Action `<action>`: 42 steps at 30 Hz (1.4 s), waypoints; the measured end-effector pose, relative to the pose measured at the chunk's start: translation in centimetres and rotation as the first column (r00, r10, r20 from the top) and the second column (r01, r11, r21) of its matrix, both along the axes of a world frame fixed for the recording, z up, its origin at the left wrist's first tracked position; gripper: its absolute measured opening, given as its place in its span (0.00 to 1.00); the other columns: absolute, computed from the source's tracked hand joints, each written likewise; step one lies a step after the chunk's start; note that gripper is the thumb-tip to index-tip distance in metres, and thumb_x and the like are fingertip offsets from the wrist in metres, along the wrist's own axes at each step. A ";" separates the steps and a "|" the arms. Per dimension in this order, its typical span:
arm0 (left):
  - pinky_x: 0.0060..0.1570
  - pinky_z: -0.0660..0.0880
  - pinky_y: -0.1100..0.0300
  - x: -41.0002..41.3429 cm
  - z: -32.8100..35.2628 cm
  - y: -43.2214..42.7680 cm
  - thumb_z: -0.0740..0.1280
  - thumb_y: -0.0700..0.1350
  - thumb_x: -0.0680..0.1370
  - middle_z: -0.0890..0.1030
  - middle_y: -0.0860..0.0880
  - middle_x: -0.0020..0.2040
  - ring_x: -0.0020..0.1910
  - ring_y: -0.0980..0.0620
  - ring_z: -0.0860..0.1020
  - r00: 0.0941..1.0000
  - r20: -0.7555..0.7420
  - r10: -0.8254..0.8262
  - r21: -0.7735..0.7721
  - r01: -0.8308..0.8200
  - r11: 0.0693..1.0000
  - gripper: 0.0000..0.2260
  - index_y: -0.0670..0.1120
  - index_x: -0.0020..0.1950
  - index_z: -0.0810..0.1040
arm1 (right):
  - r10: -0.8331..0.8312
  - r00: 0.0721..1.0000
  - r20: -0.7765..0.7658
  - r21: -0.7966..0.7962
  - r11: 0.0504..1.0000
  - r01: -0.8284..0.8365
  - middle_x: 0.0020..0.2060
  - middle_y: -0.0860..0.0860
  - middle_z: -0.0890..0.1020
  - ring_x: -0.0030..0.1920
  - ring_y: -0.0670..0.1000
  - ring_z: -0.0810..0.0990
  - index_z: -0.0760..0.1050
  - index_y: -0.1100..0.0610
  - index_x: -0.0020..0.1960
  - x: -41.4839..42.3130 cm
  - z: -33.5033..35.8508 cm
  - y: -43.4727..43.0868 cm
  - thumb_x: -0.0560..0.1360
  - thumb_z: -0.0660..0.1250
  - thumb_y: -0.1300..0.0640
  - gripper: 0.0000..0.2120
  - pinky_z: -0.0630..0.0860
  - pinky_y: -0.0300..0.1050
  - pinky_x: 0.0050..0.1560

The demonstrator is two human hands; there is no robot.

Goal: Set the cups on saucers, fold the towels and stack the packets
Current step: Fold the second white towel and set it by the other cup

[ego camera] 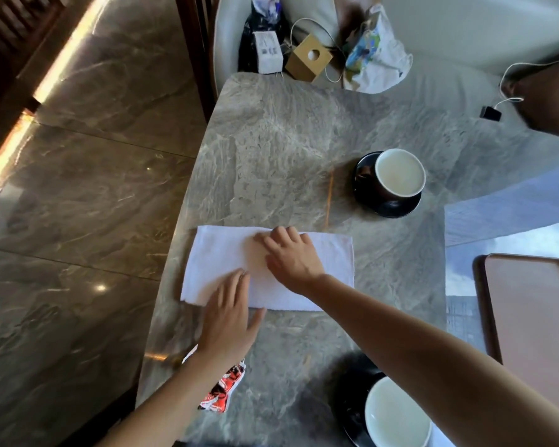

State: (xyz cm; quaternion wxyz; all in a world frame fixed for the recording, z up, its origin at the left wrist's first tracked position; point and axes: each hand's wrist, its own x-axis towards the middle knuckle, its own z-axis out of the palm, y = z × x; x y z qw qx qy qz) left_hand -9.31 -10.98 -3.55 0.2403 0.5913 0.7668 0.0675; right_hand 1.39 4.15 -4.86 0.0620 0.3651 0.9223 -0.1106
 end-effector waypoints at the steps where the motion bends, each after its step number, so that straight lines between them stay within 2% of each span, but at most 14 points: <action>1: 0.63 0.72 0.47 -0.4 -0.4 0.2 0.60 0.56 0.74 0.73 0.40 0.68 0.67 0.41 0.72 0.997 -0.045 -0.057 0.019 0.058 0.998 0.29 0.37 0.68 0.69 | -0.024 1.000 0.017 -0.003 1.000 0.024 0.56 0.53 0.72 0.55 0.58 0.71 0.63 0.49 0.69 0.2 0.0 0.0 0.74 0.59 0.52 0.24 0.68 0.52 0.48; 6: 0.67 0.67 0.44 -4.6 -1.2 3.8 0.67 0.56 0.72 0.70 0.46 0.71 0.70 0.46 0.69 0.884 -0.312 -0.348 -0.020 0.360 0.933 0.29 0.45 0.69 0.71 | -0.214 0.977 0.024 -0.176 0.961 0.215 0.59 0.55 0.69 0.59 0.59 0.69 0.55 0.50 0.74 2.4 0.4 -0.4 0.76 0.59 0.52 0.28 0.74 0.53 0.46; 8: 0.72 0.56 0.43 -5.9 -1.1 6.0 0.67 0.50 0.73 0.62 0.49 0.76 0.75 0.48 0.59 0.849 -0.323 -0.419 -0.074 0.419 0.905 0.29 0.49 0.73 0.64 | -0.328 0.944 0.027 -0.236 0.916 0.325 0.60 0.56 0.68 0.58 0.61 0.73 0.52 0.53 0.75 2.9 0.5 -0.4 0.77 0.58 0.52 0.29 0.73 0.52 0.42; 11: 0.73 0.38 0.42 -6.2 -0.6 9.7 0.58 0.41 0.76 0.50 0.53 0.79 0.77 0.52 0.45 0.869 -0.289 -0.401 -0.121 0.383 0.916 0.29 0.53 0.76 0.55 | -0.447 0.894 0.041 -0.317 0.842 0.436 0.64 0.57 0.66 0.50 0.64 0.78 0.47 0.59 0.75 3.1 0.5 -0.8 0.78 0.55 0.54 0.30 0.68 0.49 0.37; 15: 0.73 0.40 0.42 -4.0 0.2 11.9 0.55 0.48 0.79 0.52 0.51 0.78 0.77 0.52 0.48 0.948 -0.153 -0.281 -0.153 0.258 0.954 0.21 0.50 0.73 0.59 | -0.532 0.847 0.017 -0.400 0.773 0.493 0.65 0.59 0.66 0.50 0.65 0.78 0.49 0.61 0.74 3.5 0.7 -0.9 0.77 0.57 0.57 0.29 0.68 0.48 0.39; 19: 0.73 0.44 0.41 -2.8 0.0 9.9 0.62 0.49 0.76 0.50 0.49 0.78 0.77 0.50 0.49 0.954 -0.140 -0.264 -0.133 0.246 0.960 0.27 0.47 0.73 0.58 | -0.580 0.812 -0.067 -0.522 0.714 0.467 0.61 0.53 0.70 0.44 0.60 0.79 0.53 0.55 0.72 4.1 1.6 -1.2 0.75 0.59 0.60 0.29 0.73 0.49 0.37; 21: 0.69 0.53 0.49 -2.6 0.5 8.0 0.65 0.44 0.73 0.67 0.45 0.71 0.71 0.47 0.65 0.959 -0.128 -0.251 0.085 0.263 0.961 0.21 0.46 0.65 0.68 | -0.521 0.842 -0.139 -0.515 0.764 0.388 0.50 0.47 0.74 0.40 0.53 0.78 0.61 0.50 0.68 5.1 2.2 -1.4 0.74 0.59 0.60 0.24 0.74 0.48 0.37; 23: 0.54 0.61 0.57 -2.0 1.6 5.7 0.68 0.42 0.69 0.77 0.48 0.52 0.51 0.46 0.78 0.945 -0.113 -0.306 0.259 0.325 0.910 0.11 0.48 0.51 0.75 | -0.306 0.938 -0.162 -0.416 0.883 0.216 0.41 0.42 0.73 0.36 0.46 0.74 0.70 0.46 0.58 6.7 2.7 -1.8 0.73 0.61 0.57 0.15 0.74 0.45 0.36; 25: 0.46 0.63 0.59 -1.1 2.3 2.9 0.70 0.45 0.66 0.76 0.53 0.42 0.41 0.50 0.78 0.917 -0.076 -0.391 0.256 0.397 0.881 0.08 0.51 0.42 0.74 | -0.034 0.995 -0.098 -0.390 0.921 -0.007 0.40 0.42 0.74 0.38 0.44 0.73 0.74 0.45 0.50 8.4 3.2 -2.5 0.73 0.65 0.53 0.07 0.73 0.44 0.37; 27: 0.45 0.63 0.59 -0.1 2.3 0.4 0.72 0.49 0.63 0.75 0.54 0.38 0.39 0.52 0.78 0.891 -0.053 -0.450 0.168 0.452 0.876 0.09 0.52 0.37 0.73 | 0.206 0.979 -0.012 -0.403 0.895 -0.193 0.44 0.45 0.76 0.45 0.47 0.74 0.76 0.47 0.49 9.8 3.1 -3.5 0.72 0.68 0.51 0.06 0.73 0.45 0.40; 29: 0.45 0.68 0.59 0.5 2.0 -1.0 0.74 0.55 0.61 0.76 0.55 0.37 0.38 0.52 0.78 0.866 -0.092 -0.492 0.063 0.498 0.865 0.13 0.52 0.36 0.74 | 0.340 0.939 0.050 -0.369 0.880 -0.299 0.48 0.48 0.77 0.52 0.50 0.73 0.76 0.49 0.49 10.7 2.9 -4.1 0.73 0.68 0.49 0.07 0.74 0.48 0.45; 32: 0.38 0.76 0.61 0.5 2.2 -1.5 0.77 0.58 0.57 0.77 0.54 0.37 0.37 0.52 0.79 0.833 -0.165 -0.529 -0.030 0.532 0.847 0.16 0.52 0.36 0.76 | 0.337 0.941 0.030 -0.319 0.895 -0.310 0.48 0.51 0.77 0.52 0.54 0.73 0.75 0.52 0.47 11.2 3.0 -4.8 0.76 0.64 0.51 0.05 0.76 0.53 0.43; 37: 0.32 0.74 0.62 0.1 2.2 -1.4 0.76 0.53 0.59 0.78 0.54 0.36 0.34 0.52 0.78 0.736 -0.288 -0.612 -0.013 0.636 0.771 0.12 0.51 0.36 0.77 | 0.355 0.919 0.173 -0.307 0.906 -0.292 0.52 0.52 0.75 0.54 0.55 0.72 0.73 0.54 0.52 10.2 3.6 -5.3 0.76 0.65 0.51 0.08 0.76 0.54 0.44; 42: 0.32 0.75 0.62 0.0 2.3 -1.1 0.75 0.46 0.61 0.77 0.53 0.32 0.31 0.52 0.78 0.778 -0.234 -0.582 0.070 0.611 0.789 0.09 0.50 0.34 0.76 | 0.355 0.890 0.287 -0.290 0.917 -0.273 0.53 0.53 0.75 0.54 0.55 0.73 0.72 0.55 0.55 8.5 4.3 -5.5 0.73 0.64 0.65 0.11 0.74 0.50 0.45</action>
